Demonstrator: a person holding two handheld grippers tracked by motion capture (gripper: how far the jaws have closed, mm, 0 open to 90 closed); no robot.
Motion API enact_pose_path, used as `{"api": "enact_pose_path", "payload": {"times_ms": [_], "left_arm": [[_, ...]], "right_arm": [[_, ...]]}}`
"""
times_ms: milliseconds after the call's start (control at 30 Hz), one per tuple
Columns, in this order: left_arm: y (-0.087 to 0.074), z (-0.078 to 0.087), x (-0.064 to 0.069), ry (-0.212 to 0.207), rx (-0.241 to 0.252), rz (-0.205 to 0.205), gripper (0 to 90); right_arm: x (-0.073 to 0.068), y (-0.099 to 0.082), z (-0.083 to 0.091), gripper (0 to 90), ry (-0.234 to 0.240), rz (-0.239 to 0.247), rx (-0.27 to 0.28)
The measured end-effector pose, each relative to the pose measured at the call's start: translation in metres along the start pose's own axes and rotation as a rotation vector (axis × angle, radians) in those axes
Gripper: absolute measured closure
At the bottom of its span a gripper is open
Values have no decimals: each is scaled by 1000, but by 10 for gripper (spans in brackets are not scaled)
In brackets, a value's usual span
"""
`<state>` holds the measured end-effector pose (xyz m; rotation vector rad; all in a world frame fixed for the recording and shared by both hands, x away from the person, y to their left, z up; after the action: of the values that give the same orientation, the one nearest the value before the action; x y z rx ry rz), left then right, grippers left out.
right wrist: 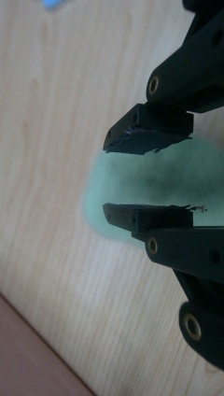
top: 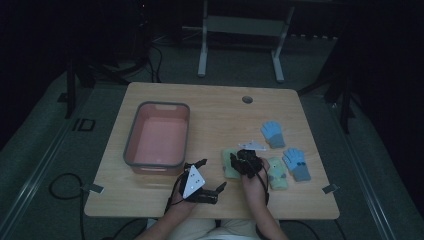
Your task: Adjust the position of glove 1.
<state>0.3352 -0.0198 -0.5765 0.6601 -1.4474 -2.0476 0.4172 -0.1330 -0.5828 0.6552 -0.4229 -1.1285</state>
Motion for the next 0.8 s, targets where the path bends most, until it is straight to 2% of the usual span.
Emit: {"api": "enact_pose_path", "payload": {"times_ms": [67,167,200,300,367,400,467,500,567,633,667,733,800], "left_arm": [[0,0,0,-1,-1,1,19],[0,0,0,-1,-2,1,19],[0,0,0,-2,-1,3,19],[0,0,0,-2,0,1,19],[0,0,0,-2,0,1,19],[0,0,0,0,-1,1,19],[0,0,0,0,-1,2,19],[0,0,0,1,0,1,19],[0,0,0,2,0,0,18],[0,0,0,4,1,-2,19],[0,0,0,4,1,-2,18],[0,0,0,6,0,-1,19],[0,0,0,6,1,-2,19]], "right_arm": [[6,6,8,622,20,16,26],[11,9,14,622,42,33,28],[20,14,23,622,45,77,49],[31,16,34,628,70,128,71],[35,16,38,628,77,144,72],[45,16,43,637,78,155,78],[52,16,50,642,95,170,91],[57,15,53,643,86,179,93],[65,13,62,646,103,211,105],[74,12,68,652,94,239,115],[78,9,72,652,110,254,113],[89,7,76,661,100,263,114],[100,1,78,662,118,265,100]]}}
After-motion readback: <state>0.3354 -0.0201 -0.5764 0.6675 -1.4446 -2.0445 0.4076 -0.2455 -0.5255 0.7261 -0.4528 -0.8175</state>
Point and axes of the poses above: each handheld gripper's, and its own axes: z roughly backward along the jaws, y roughly out of its top, x roughly to its right, the point moved 9 cm from there along -z, roughly forward along the jaws, and after that the axes turned 7 degrees about -x, right-handed, at the moved point
